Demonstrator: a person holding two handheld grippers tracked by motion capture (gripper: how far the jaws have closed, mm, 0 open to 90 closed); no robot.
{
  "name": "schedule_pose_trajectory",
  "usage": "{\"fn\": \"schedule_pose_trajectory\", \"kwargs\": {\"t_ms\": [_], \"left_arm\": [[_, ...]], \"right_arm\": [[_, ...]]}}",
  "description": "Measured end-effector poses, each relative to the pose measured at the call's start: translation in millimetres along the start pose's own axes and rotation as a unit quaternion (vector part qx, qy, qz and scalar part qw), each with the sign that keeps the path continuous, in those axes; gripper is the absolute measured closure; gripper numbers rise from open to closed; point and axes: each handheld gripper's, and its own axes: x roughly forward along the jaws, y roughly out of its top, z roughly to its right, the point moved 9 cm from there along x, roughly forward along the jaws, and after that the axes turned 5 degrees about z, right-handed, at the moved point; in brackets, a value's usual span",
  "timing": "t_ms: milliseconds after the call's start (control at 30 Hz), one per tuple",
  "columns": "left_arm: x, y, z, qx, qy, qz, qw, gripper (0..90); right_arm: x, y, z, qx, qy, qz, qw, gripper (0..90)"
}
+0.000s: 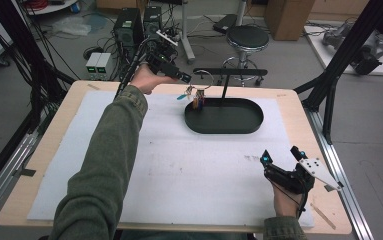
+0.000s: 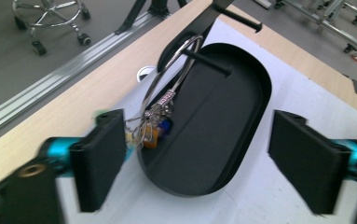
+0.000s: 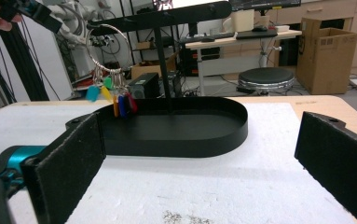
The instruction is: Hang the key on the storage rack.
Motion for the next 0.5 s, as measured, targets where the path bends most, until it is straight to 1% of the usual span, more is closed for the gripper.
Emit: {"fn": "schedule_pose_trajectory", "kwargs": {"t_ms": [33,100,233,333,433,500], "left_arm": [[-1.9,-0.9,-0.7,-0.003,0.002,0.001,1.0,13.8],[-6.0,-2.1,-1.1,-0.007,0.0,0.003,1.0,7.8],[-15.5,-4.5,-1.8,-0.009,0.005,0.01,0.9999,1.7],[-21.5,-7.7,-2.0,-0.009,0.011,0.011,0.9998,1.7],[-25.4,-10.6,-1.1,-0.006,0.011,0.009,0.9999,1.7],[-28.9,-11.7,0.4,-0.007,0.01,0.014,0.9998,1.7]], "right_arm": [[-0.2,-0.2,-0.6,0.001,0.0,-0.001,1.0,0.5],[0.3,0.0,-0.2,-0.001,0.001,0.0,1.0,0.6],[-0.1,0.2,-0.7,0.003,0.0,0.0,1.0,0.6],[0.2,0.6,-0.7,-0.002,0.001,0.001,1.0,0.6],[0.4,0.8,-1.5,-0.001,0.001,0.002,1.0,0.6],[0.6,0.9,-1.7,-0.003,0.001,0.002,1.0,0.6]]}}
